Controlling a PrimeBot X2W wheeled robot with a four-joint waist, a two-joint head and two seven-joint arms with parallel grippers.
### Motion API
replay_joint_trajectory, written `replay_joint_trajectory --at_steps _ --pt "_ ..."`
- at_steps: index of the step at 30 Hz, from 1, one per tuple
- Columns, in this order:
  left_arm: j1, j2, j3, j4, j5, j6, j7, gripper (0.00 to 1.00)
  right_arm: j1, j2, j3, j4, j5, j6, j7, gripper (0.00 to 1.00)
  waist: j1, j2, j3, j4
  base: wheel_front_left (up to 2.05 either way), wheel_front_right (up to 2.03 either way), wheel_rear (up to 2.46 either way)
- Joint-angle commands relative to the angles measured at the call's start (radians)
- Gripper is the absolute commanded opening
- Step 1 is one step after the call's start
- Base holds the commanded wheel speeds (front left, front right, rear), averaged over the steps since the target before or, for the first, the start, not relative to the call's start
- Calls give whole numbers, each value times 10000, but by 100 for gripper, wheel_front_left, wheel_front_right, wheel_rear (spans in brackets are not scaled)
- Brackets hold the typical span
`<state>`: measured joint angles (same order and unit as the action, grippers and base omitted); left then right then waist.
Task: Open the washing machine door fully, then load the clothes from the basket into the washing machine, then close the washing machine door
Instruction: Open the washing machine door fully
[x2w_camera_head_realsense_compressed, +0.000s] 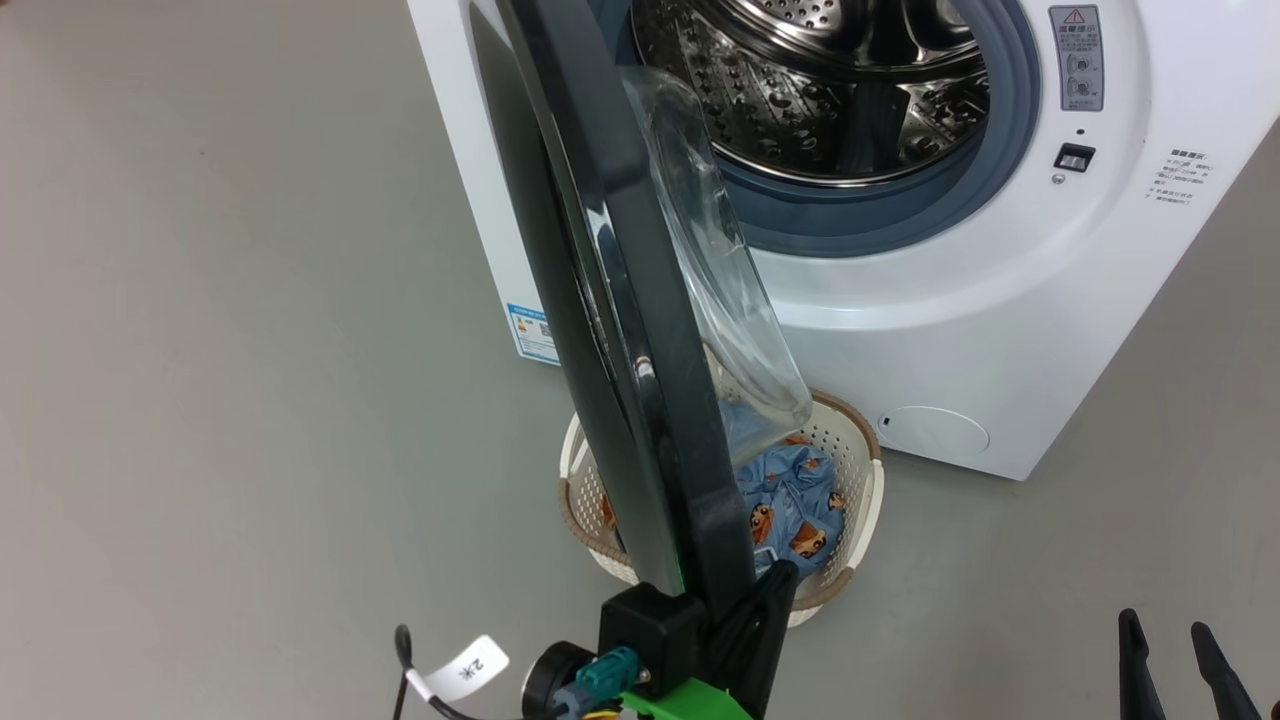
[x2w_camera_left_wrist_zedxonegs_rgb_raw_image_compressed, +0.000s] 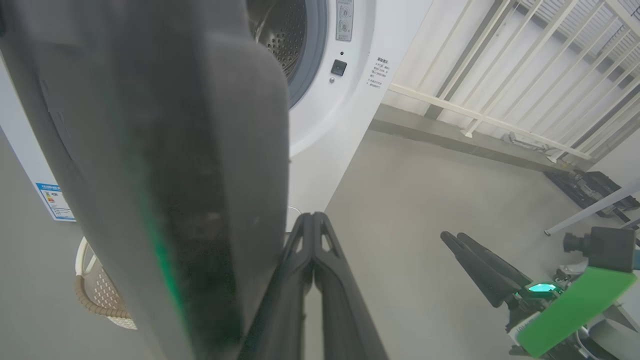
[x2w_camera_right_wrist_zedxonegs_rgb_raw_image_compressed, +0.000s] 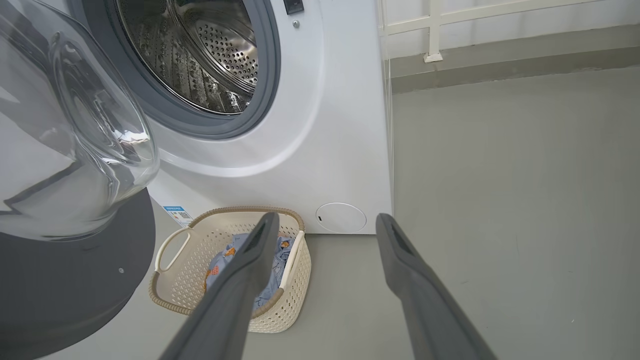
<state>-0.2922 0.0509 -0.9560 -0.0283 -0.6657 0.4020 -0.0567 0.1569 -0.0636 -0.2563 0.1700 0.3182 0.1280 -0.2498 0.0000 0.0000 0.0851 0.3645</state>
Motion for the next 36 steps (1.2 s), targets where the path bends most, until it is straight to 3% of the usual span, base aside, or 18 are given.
replay_joint_trajectory --at_steps 1,36 --pt "-407 -2 283 -165 20 118 -126 0 -235 -206 248 -209 32 27 -120 100 0 0 23 -11 0 0 0" --pt "-327 969 630 -1315 495 1034 -23 0 -281 -303 209 -178 43 27 -120 100 0 0 272 1272 0 0 0"
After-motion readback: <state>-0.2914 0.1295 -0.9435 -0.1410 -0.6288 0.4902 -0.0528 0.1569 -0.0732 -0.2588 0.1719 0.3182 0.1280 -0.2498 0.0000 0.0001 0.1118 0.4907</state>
